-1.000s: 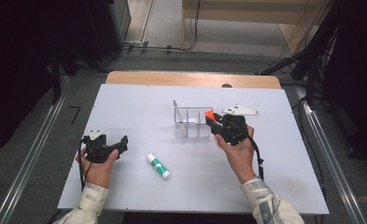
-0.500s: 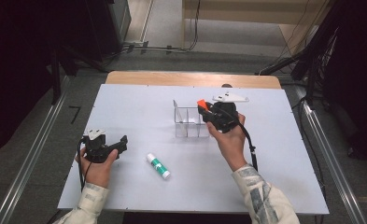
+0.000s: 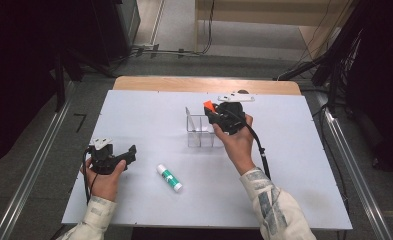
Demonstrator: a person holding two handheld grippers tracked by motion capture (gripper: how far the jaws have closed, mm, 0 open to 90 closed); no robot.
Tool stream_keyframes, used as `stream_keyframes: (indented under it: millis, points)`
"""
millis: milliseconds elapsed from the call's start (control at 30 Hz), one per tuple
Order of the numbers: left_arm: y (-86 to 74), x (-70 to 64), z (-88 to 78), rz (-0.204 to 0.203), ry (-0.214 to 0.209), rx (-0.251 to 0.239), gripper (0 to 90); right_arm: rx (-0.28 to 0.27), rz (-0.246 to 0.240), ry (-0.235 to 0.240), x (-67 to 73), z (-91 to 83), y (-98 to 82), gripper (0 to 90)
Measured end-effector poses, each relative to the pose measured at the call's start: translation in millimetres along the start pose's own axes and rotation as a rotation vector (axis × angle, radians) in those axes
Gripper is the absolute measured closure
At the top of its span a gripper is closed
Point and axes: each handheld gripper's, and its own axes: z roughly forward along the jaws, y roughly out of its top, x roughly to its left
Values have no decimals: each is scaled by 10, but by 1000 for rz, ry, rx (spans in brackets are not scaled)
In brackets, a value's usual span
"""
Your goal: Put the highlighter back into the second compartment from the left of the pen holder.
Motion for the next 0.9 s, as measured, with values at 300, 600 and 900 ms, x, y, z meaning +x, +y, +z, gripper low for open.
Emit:
stream_keyframes:
  millis: [300,600,900]
  points:
    - [2,4,1,-1,1,0,139,-3,4,-4,12,135,83,646]
    - [3,11,0,0,0,1,140,-16,3,-7,56,254,149,646]
    - [3,11,-1,-1,-1,0,140,-27,5,-9,85,347,167,646]
